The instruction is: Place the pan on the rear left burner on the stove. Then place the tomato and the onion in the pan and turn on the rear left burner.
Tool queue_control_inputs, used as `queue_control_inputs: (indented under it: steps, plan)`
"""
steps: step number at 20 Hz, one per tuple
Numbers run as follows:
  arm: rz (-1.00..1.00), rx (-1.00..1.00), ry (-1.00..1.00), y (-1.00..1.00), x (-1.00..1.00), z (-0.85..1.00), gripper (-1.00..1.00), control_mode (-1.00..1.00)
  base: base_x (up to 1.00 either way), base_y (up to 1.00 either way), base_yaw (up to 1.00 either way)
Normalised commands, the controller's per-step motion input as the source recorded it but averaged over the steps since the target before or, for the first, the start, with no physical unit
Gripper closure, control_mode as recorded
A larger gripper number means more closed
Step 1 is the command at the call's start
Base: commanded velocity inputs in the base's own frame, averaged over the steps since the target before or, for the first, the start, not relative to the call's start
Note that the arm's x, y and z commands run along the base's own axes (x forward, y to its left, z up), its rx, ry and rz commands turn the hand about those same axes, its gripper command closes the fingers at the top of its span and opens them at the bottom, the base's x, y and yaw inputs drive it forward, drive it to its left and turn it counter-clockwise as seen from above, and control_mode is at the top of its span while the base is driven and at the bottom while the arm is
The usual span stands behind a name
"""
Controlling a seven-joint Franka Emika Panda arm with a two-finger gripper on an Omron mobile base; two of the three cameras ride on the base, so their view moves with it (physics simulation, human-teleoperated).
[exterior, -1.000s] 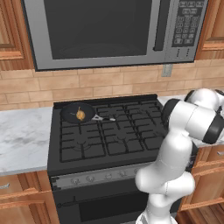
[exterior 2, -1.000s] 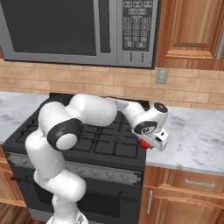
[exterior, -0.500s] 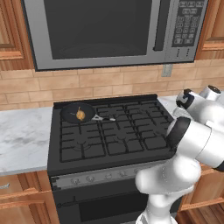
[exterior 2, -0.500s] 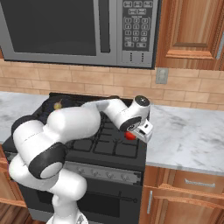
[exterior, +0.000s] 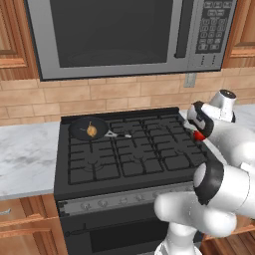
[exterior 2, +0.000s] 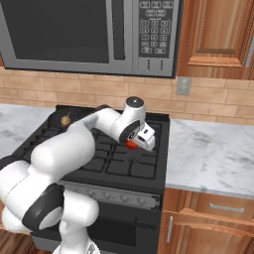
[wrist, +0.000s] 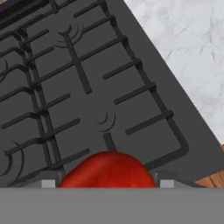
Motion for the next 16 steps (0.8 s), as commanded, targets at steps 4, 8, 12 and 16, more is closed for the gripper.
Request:
queue_control_inputs:
  steps: [4,8,12,16]
  plan:
    - [0.00,-0.07,-0.01,0.60,0.00,0.23,1.00,-1.00,0.00,0.00,0.00]
    - [0.00,-0.05,-0.01,0.62,0.00,0.21,1.00,-1.00,0.00,0.00,0.00]
    - [0.00,-0.01,-0.02,0.62,0.00,0.20,1.00,-1.00,0.00,0.00,0.00]
    - [0.02,0.00,0.00,0.62,0.00,0.13,1.00,-1.00,0.00,0.00,0.00]
